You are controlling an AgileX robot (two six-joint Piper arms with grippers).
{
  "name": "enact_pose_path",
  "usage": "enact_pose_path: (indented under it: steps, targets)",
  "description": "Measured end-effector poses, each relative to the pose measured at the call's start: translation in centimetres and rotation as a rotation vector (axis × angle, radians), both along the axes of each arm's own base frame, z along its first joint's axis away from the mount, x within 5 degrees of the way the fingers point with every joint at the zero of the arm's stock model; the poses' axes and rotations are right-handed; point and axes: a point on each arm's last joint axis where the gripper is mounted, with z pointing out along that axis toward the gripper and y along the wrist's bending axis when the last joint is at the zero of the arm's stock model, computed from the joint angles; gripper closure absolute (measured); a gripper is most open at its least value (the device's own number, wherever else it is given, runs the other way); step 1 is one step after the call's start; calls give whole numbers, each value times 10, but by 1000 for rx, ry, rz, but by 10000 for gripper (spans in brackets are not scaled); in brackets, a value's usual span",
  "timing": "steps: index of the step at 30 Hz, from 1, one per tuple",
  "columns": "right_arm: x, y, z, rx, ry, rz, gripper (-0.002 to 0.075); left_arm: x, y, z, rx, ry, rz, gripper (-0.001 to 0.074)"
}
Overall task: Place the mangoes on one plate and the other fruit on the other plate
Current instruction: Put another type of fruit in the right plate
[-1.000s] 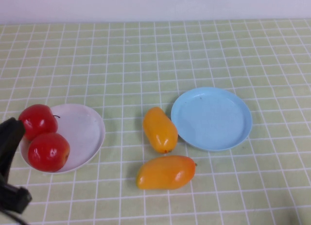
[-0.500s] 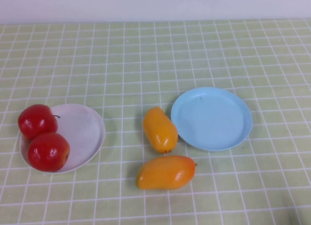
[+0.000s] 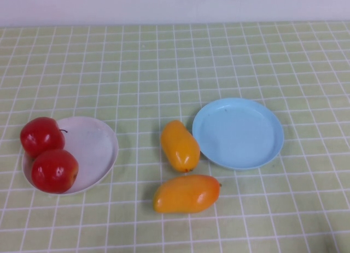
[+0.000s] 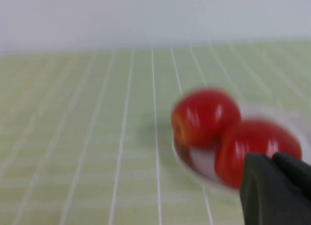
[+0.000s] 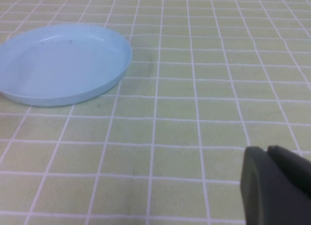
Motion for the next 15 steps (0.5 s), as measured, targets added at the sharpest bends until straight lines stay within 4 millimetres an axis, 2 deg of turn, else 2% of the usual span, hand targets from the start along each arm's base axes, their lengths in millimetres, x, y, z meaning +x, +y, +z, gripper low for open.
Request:
enact_pose_path:
  steps: [6,15]
  targets:
    - [0,0,0,0,0,0,742,-4,-1,-17,-12,194,-11,731]
    - [0,0,0,0,0,0,742,-4,-1,-18,-14,199,-9,731]
